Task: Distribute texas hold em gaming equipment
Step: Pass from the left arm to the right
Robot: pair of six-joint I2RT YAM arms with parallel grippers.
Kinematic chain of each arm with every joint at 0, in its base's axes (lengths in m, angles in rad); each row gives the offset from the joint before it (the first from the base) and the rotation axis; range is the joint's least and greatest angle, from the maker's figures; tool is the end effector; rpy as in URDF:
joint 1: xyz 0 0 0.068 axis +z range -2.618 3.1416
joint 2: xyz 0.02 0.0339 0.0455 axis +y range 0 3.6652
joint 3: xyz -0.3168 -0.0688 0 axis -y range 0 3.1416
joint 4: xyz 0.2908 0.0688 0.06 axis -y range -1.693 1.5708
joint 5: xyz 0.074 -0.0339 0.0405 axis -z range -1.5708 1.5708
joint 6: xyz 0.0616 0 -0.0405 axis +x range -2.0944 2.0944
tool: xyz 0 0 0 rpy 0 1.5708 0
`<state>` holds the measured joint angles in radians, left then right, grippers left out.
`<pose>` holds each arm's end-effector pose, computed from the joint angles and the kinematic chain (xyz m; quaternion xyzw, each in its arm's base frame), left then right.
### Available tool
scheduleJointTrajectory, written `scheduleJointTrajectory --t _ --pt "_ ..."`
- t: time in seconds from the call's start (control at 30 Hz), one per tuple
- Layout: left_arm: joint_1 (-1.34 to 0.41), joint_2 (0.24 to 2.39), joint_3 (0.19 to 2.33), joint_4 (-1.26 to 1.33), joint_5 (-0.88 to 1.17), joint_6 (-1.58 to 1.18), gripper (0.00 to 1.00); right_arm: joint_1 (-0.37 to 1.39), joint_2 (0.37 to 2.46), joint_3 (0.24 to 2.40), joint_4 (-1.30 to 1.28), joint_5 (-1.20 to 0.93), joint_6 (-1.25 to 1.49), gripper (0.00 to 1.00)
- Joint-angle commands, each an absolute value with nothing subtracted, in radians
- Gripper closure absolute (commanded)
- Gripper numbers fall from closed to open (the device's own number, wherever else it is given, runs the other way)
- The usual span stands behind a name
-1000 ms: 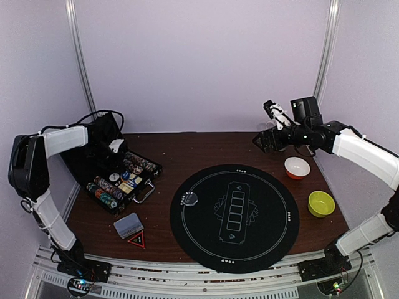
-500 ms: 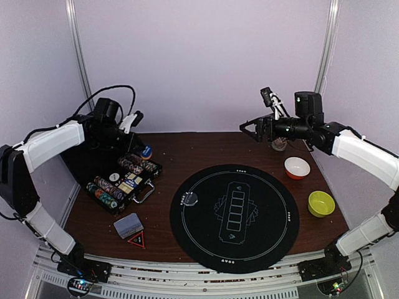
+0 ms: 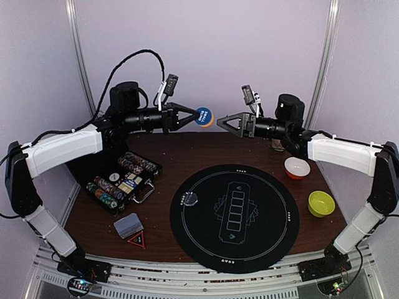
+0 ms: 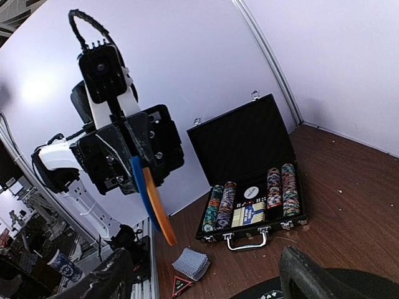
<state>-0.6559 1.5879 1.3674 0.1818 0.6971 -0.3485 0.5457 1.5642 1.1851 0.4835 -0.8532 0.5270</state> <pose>0.3273 -0.3018 0.4205 0.3377 0.6331 -0.5294 0.4527 0.3385 0.2598 0.3903 -0.3131 0.6064 0.5837 0.4400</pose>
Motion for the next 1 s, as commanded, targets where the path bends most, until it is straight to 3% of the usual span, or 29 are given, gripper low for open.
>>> scheduleJointTrajectory --t 0.0,0.1,0.23,0.47,0.67,0.8,0.93,0.97 --pt "-0.667 1.629 1.363 0.339 0.753 -0.414 1.0 0.581 1.553 1.207 0.549 -0.93 0.522 0.17" --pt "-0.673 1.65 1.38 0.342 0.772 -0.426 1.0 0.586 1.573 1.229 0.525 -0.939 0.514 0.33" --pt "-0.676 1.654 1.385 0.337 0.791 -0.426 1.0 0.586 1.582 1.235 0.524 -0.949 0.506 0.63" --pt "-0.684 1.658 1.381 0.303 0.803 -0.417 1.0 0.586 1.6 1.262 0.486 -0.971 0.485 1.0" --pt "-0.684 1.667 1.378 0.281 0.808 -0.405 1.0 0.586 1.573 1.259 0.432 -0.967 0.423 1.0" --pt "-0.685 1.669 1.357 0.259 0.797 -0.367 0.76 0.586 1.548 1.273 0.359 -0.967 0.355 1.0" --pt "-0.685 1.664 1.359 0.219 0.762 -0.327 0.74 0.586 1.533 1.278 0.304 -0.979 0.31 1.0" --pt "-0.685 1.664 1.356 0.221 0.769 -0.322 0.68 0.586 1.53 1.276 0.298 -0.978 0.305 1.0"
